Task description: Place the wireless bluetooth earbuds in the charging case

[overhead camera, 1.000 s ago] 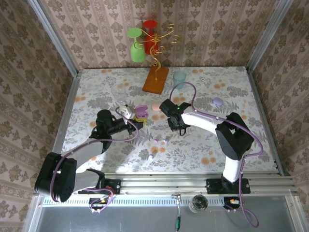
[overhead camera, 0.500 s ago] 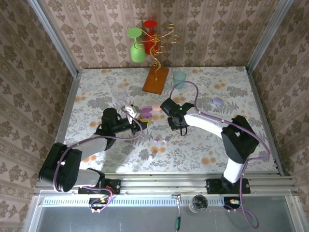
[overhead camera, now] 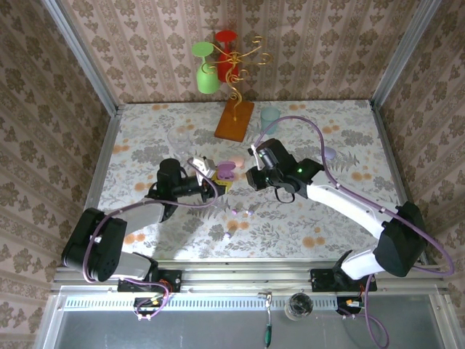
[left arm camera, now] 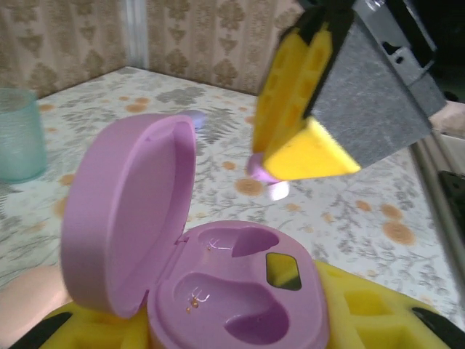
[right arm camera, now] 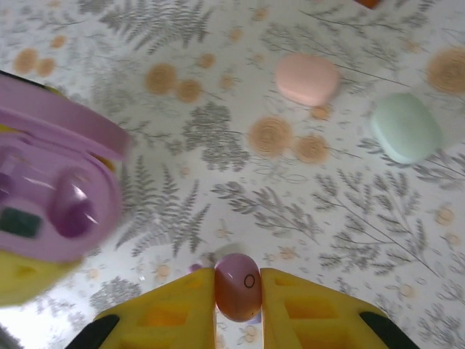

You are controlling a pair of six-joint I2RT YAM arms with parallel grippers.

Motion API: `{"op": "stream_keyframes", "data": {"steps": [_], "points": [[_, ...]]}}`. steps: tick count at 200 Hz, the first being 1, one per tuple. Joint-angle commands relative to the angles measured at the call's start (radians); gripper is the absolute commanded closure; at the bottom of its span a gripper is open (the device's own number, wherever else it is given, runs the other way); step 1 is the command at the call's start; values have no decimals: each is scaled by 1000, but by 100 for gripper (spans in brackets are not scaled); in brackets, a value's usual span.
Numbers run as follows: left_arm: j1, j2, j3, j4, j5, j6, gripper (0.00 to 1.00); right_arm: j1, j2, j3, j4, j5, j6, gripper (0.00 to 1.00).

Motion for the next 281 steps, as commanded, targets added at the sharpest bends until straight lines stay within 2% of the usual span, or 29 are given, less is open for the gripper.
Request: {"op": "stream_keyframes", "data": {"steps": [1,26,85,132,220,236,281], "points": [[-19,7,41,-35,82,12,66,12,8,62,22,-100,-44,79],[-23,8,44,-40,101,10,66,19,20,89,32,-121,-58,79],[-26,13,42,-37,70,2,66,25,21,109,7,-137,-68,79],[-28,21,54,-24,101,-24,66,28,52,123,3,-161,-68,79],[-28,15,50,-1,74,-42,66,31,92,129,-10,-197,-76,79],[-26,15,51,2,73,-42,66,34,98,134,-13,-211,-84,76],[-22,12,45,14,76,-44,66,35,82,131,8,-187,-78,57]]}}
